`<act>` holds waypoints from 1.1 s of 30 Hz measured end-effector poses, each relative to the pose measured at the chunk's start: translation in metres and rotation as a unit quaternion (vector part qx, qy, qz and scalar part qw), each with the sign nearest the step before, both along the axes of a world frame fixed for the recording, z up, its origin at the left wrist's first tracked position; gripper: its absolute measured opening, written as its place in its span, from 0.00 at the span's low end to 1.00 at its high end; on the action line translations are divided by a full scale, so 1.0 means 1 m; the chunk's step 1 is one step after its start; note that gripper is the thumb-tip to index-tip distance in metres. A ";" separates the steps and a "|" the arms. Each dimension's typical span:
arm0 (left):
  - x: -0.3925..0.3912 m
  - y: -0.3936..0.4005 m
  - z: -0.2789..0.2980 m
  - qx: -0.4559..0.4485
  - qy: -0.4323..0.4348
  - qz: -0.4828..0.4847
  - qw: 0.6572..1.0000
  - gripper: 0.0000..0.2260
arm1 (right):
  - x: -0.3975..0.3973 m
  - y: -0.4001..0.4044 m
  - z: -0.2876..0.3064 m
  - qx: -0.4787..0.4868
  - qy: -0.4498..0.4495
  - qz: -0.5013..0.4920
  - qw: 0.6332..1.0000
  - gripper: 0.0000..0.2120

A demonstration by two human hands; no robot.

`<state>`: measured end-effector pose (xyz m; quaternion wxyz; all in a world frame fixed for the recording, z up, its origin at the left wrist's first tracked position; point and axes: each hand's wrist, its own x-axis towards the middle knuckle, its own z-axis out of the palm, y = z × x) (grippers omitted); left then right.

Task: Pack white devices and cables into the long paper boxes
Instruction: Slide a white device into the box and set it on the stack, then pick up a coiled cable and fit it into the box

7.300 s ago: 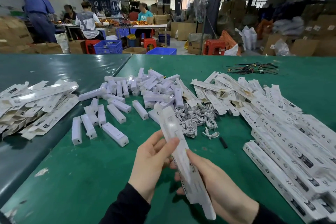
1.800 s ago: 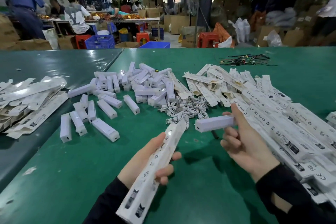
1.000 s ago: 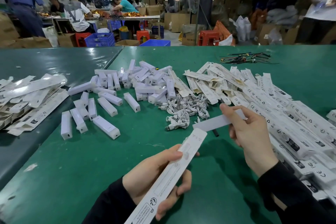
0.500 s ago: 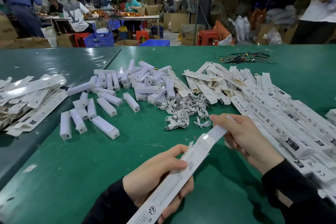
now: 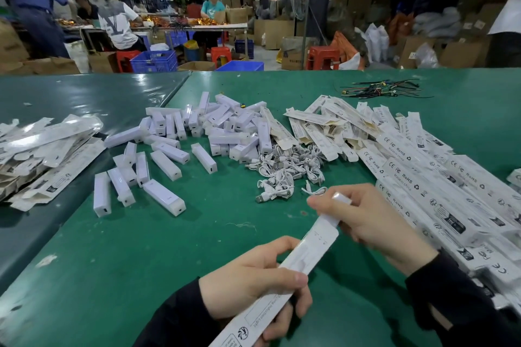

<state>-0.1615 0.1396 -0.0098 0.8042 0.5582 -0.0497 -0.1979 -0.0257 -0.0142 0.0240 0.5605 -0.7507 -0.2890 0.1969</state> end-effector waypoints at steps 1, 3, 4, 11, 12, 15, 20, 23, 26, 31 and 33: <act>0.000 0.000 0.000 -0.007 -0.001 0.006 1.000 0.21 | -0.005 0.004 -0.003 -0.010 0.007 0.015 1.000 0.26; 0.001 0.002 0.002 -0.016 -0.009 0.033 0.999 0.21 | -0.013 0.012 -0.009 -0.015 0.043 0.038 0.998 0.28; 0.002 0.003 0.002 -0.013 -0.016 0.052 0.998 0.21 | -0.015 0.015 -0.011 -0.005 0.067 0.044 0.997 0.25; 0.004 0.003 -0.004 0.020 -0.052 0.113 0.992 0.19 | -0.016 0.019 -0.016 0.080 0.122 0.008 0.989 0.17; 0.004 0.003 -0.003 0.014 -0.054 0.113 0.992 0.18 | -0.015 0.019 -0.016 0.086 0.136 0.007 0.987 0.21; 0.003 0.004 -0.003 0.011 -0.061 0.119 0.991 0.18 | -0.012 0.017 -0.013 0.066 0.156 0.027 0.985 0.27; 0.004 -0.001 -0.001 0.034 -0.067 0.141 0.987 0.20 | -0.012 0.014 -0.012 0.075 0.110 0.085 0.987 0.16; 0.004 -0.001 0.003 0.027 -0.076 0.171 0.982 0.21 | -0.012 0.013 -0.012 0.094 0.088 0.100 0.987 0.09; 0.004 -0.003 0.003 0.045 -0.097 0.214 0.971 0.22 | -0.010 0.012 -0.012 0.102 0.066 0.067 0.990 0.07; 0.004 -0.005 0.003 0.074 -0.139 0.255 0.954 0.21 | -0.007 0.012 -0.014 0.166 0.031 0.031 0.985 0.09; 0.004 -0.007 0.002 0.065 -0.146 0.283 0.946 0.20 | -0.007 0.013 -0.016 0.212 0.034 0.018 0.976 0.09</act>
